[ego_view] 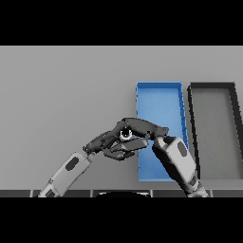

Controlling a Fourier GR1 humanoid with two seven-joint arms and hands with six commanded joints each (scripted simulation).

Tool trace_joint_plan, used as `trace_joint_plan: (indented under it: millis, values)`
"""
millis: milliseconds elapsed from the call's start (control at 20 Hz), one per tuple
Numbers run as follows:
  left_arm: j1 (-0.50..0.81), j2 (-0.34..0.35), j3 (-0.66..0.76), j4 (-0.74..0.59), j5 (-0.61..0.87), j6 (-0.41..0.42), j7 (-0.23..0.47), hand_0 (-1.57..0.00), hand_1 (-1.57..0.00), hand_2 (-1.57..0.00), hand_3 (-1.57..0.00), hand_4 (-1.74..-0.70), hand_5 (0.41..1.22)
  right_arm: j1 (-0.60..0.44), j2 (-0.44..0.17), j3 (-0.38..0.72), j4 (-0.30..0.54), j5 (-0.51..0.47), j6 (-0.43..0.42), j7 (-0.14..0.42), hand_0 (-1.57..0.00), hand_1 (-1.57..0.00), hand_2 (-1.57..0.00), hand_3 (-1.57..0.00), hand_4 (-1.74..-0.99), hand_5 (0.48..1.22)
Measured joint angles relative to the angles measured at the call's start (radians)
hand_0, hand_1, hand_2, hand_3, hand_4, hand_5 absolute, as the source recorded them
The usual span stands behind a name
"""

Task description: Pick up the blue pipe and place it into the blue bin.

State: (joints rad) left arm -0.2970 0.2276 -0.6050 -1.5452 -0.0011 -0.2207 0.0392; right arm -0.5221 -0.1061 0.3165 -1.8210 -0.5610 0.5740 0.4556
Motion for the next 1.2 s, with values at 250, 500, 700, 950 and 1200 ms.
trace_joint_plan:
  millis: [250, 500, 700, 950, 1200]
  values:
    - [-0.002, -0.012, -0.008, 0.000, 0.001, -0.001, 0.036, 0.00, 0.00, 0.00, 0.00, -0.92, 0.503, -0.190, -0.057, -0.097, -0.011, -0.266, -0.208, 0.144, -1.57, -1.57, -1.57, -1.57, -1.699, 1.154]
    - [0.010, 0.007, -0.010, -0.021, 0.000, -0.006, 0.024, 0.00, 0.00, 0.00, 0.00, -0.91, 0.499, -0.426, -0.164, -0.243, 0.093, -0.338, -0.309, 0.076, -1.57, -1.57, -1.57, -1.57, -1.727, 1.113]
    - [0.018, 0.010, -0.013, -0.048, 0.011, -0.011, 0.029, 0.00, 0.00, 0.00, 0.00, -0.91, 0.491, -0.528, -0.235, -0.326, 0.275, -0.237, -0.365, 0.044, -1.57, -1.57, -1.57, -1.57, -1.735, 1.131]
    - [0.017, 0.022, 0.011, -0.033, 0.027, -0.012, 0.041, 0.00, 0.00, 0.00, 0.00, -0.90, 0.489, -0.449, -0.284, -0.377, 0.451, -0.128, -0.360, 0.059, -1.57, -1.57, -1.57, -1.57, -1.739, 1.120]
    - [0.011, 0.016, 0.012, -0.017, 0.019, -0.011, 0.029, 0.00, 0.00, 0.00, 0.00, -0.89, 0.474, -0.292, -0.275, -0.369, 0.490, -0.038, -0.388, 0.097, -1.57, -1.57, -1.57, -1.57, -1.740, 1.120]
